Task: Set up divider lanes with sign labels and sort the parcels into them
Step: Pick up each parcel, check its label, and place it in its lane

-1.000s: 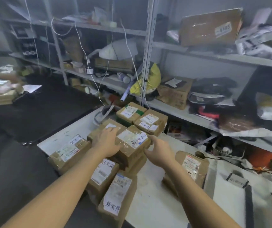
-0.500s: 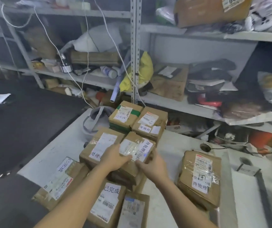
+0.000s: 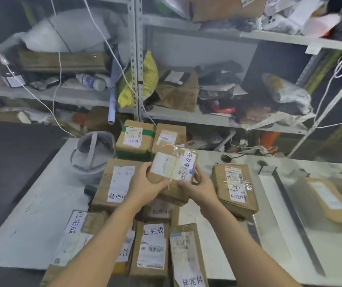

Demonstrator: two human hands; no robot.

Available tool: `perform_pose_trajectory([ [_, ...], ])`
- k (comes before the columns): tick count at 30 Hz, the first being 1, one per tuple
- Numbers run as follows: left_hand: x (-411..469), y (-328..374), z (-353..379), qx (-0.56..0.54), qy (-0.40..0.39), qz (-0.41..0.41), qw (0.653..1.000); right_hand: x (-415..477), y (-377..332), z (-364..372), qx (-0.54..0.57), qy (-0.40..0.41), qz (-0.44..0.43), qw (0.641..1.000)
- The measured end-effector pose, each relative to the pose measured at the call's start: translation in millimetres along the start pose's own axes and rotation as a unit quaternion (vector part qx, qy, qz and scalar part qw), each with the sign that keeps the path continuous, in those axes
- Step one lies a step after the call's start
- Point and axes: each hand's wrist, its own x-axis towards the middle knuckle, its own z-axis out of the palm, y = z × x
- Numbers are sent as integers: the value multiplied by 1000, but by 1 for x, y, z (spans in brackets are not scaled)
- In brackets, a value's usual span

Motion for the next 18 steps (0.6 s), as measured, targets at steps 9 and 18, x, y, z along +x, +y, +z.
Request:
perform_pose_trajectory([
  [9,-9,55,52,-31,-63,63,995,-16,-19,-89,2,75,-44,996],
  [18,-19,107,163,-91,-82,41,992,-1,-4,-210,-9,92,-27,995],
])
